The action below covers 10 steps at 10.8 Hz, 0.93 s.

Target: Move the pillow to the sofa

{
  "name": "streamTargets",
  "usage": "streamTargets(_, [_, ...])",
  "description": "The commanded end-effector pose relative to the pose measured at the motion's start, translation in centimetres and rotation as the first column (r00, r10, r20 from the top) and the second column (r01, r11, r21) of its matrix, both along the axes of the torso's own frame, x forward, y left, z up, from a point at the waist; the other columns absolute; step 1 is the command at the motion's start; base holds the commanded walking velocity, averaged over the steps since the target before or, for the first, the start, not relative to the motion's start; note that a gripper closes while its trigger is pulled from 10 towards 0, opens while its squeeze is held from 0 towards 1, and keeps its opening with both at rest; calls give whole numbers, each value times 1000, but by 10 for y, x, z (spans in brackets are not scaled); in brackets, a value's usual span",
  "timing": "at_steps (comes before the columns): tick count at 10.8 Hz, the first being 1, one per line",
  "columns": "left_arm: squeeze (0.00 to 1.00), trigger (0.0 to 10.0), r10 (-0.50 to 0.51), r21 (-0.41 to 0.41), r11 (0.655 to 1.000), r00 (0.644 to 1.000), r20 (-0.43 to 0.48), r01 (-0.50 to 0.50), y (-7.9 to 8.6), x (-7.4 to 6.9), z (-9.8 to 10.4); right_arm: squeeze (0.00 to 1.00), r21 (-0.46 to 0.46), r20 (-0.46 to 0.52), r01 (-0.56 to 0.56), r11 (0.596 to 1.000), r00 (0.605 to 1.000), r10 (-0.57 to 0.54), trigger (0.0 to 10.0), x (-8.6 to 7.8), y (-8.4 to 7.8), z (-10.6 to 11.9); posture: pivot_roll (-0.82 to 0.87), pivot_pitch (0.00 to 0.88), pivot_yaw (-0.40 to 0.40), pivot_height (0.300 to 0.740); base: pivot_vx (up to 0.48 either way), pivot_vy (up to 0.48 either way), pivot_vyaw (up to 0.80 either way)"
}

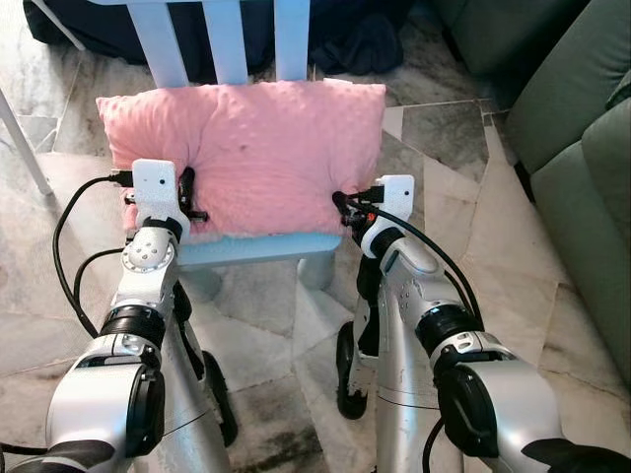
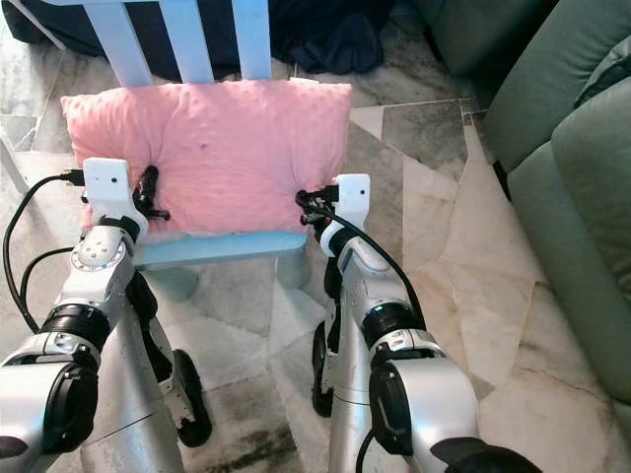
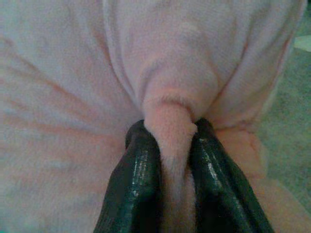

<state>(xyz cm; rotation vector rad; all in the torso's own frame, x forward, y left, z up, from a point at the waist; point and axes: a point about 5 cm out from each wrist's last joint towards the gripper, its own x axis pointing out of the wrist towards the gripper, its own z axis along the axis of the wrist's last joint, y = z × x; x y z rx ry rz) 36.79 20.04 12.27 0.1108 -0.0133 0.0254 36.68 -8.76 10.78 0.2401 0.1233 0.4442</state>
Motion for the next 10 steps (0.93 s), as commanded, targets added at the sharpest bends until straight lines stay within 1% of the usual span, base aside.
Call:
streamTargets(1, [0, 0, -58, -34, 998, 981, -185, 53, -12, -15, -43, 0, -21, -113, 1, 1000, 994, -4, 0, -12, 0, -27, 4, 380, -119, 420, 0, 0, 0])
streamTargets(3, [0, 0, -106, -37, 994, 981, -165, 101, -18, -15, -41, 0, -26, -103, 17, 1000, 995, -19, 0, -9, -3, -23, 4, 337, -112, 420, 0, 0, 0])
streamTargets(4, [0, 0, -136, -40, 990, 984, -114, 133, -16, -15, -34, 0, -74, -70, 2, 997, 998, -8, 0, -9, -4, -22, -6, 305, -101, 420, 0, 0, 0])
streamTargets(5, [0, 0, -150, -49, 988, 986, -69, 147, -13, -16, -29, 0, -101, -46, 17, 995, 999, -21, 0, -10, -9, -23, -17, 266, -93, 420, 0, 0, 0])
streamTargets(6, [0, 0, -151, -50, 988, 988, -36, 149, -8, -22, -29, 0, -138, 18, 45, 989, 999, -43, 0, -12, -17, -21, -32, 217, -78, 420, 0, 0, 0])
streamTargets(7, [0, 0, -166, -55, 985, 986, 1, 165, -7, -33, -30, 0, -148, 94, 90, 985, 993, -77, 0, -16, -31, -17, -38, 180, -71, 420, 0, 0, 0])
streamTargets(8, [0, 0, -195, -47, 979, 980, 32, 197, -11, -46, -32, 0, -153, 162, 140, 978, 980, -115, 0, -29, -49, -18, -33, 114, -68, 420, 0, 0, 0])
streamTargets(9, [0, 0, -223, -41, 973, 973, 67, 226, -16, -55, -29, 0, -177, 202, 190, 966, 967, -154, 0, -45, -62, -22, -24, 75, -72, 420, 0, 0, 0])
streamTargets(10, [0, 0, -215, -36, 975, 973, 79, 218, -17, -57, -24, 0, -194, 214, 241, 951, 956, -199, 0, -55, -69, -23, -15, 49, -70, 420, 0, 0, 0])
